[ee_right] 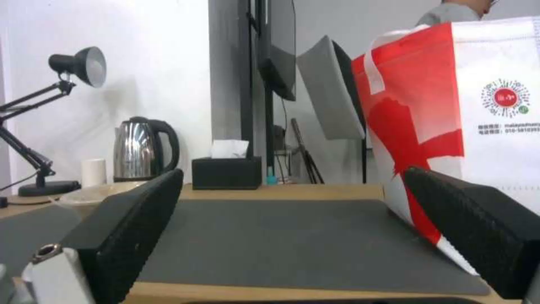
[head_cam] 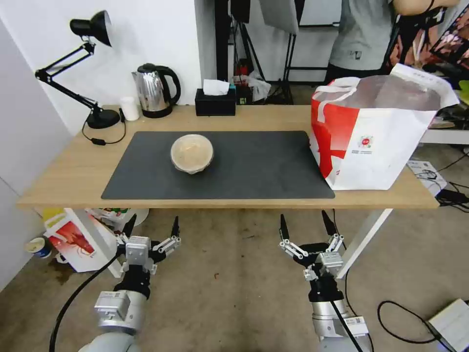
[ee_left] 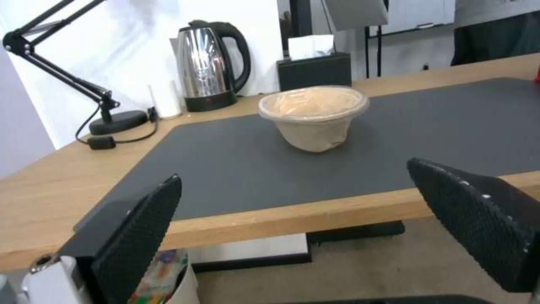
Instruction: Pick up the trash from the table and place it into the takeout bag.
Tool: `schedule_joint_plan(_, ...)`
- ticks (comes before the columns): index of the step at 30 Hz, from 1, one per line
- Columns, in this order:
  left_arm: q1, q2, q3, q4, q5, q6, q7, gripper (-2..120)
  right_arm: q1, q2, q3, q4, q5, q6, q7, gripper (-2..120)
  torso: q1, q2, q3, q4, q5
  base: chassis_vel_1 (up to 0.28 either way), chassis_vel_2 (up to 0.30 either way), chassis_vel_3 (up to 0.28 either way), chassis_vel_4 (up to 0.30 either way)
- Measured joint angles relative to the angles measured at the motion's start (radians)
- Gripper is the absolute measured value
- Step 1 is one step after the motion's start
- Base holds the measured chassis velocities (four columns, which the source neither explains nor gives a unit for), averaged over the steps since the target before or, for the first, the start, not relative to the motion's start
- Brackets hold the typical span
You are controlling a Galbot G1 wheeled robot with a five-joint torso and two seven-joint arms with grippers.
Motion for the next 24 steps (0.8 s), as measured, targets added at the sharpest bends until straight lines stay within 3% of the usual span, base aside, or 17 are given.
schedule_joint_plan(24, 0.0, 0.0, 0.0, 0.0, 0.0, 0.0, 0.0, 100, -0.002, -0.002, 0.001, 0.017, 0.001, -0.018, 0.007, 100, 0.0, 0.0, 0.0, 0.0, 0.0, 0.0, 0.0, 0.0, 0.0)
